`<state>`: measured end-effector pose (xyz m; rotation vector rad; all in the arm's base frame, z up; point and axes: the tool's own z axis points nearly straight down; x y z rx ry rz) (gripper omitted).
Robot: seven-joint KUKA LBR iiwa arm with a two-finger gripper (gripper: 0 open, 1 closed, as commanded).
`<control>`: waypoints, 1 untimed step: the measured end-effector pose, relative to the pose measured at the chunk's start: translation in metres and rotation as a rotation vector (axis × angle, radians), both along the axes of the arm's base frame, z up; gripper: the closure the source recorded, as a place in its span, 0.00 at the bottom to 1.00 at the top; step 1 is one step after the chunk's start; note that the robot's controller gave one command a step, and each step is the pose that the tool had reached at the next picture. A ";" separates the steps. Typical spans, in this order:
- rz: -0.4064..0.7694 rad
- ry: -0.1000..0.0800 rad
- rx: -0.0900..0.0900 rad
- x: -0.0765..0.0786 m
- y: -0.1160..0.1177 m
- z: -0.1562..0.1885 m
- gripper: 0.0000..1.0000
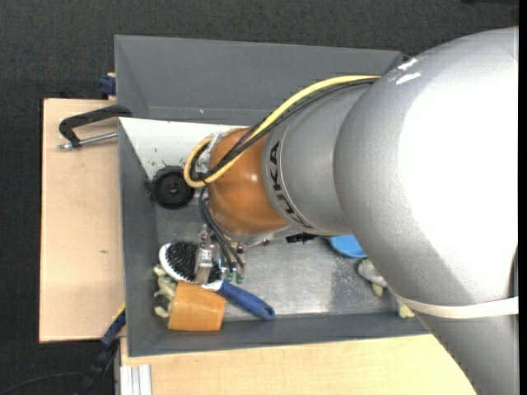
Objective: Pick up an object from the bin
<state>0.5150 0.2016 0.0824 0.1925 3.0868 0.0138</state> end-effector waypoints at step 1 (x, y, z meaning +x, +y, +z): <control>-0.003 0.037 0.000 -0.003 0.002 0.147 1.00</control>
Offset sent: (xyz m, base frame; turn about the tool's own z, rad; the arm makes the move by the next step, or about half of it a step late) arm -0.0054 0.0011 0.1418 0.0040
